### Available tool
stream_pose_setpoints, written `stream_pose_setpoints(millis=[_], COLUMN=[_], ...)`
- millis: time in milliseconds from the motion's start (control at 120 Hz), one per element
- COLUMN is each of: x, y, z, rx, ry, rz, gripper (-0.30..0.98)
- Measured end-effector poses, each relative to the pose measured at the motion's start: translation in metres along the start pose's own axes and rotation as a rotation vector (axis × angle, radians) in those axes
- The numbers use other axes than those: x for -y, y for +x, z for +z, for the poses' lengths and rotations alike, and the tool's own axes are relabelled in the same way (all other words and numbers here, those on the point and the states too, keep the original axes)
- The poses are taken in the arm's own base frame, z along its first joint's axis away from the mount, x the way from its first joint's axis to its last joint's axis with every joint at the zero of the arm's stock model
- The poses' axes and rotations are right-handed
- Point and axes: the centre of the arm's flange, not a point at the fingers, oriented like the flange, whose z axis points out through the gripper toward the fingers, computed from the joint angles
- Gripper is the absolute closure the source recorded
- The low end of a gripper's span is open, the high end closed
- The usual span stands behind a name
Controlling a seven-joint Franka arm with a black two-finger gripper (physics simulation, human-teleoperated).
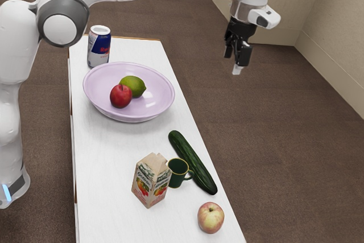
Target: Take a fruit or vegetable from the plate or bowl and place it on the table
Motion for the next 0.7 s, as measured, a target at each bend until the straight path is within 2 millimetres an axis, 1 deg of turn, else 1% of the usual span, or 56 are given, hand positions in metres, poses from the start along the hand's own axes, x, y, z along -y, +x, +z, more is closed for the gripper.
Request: stream_pose_setpoints(millis=[283,383,425,442,467,517,533,558,600,625,658,700], x=[0.001,0.004,0.003,0.001,0.002,0.019,0.025,0.037,0.060,0.068,0.073,0.073], y=[0.001,0.001,-0.002,-0.008,-0.024,-0.089,-0.105,-0.122,-0.140,-0.147,-0.152,-0.156], z=[0.004,0.006,0.009,0.010,0.010,0.011,0.014,0.018,0.023,0.022,0.018,0.010], rx=[0.013,0.014,0.027,0.037,0.049,0.075,0.078,0.079,0.078,0.072,0.066,0.059], ry=[-0.001,-0.007,-0.012,-0.010,0.001,0.015,0.011,0.003,-0.013,-0.019,-0.024,-0.022], rz=[0.015,0.016,0.018,0.019,0.009,-0.057,-0.077,-0.107,-0.160,-0.183,-0.205,-0.239], gripper=[0.00,0.00,0.00,0.00,0.00,0.00,0.00,0.00,0.00,0.00,0.00,0.00])
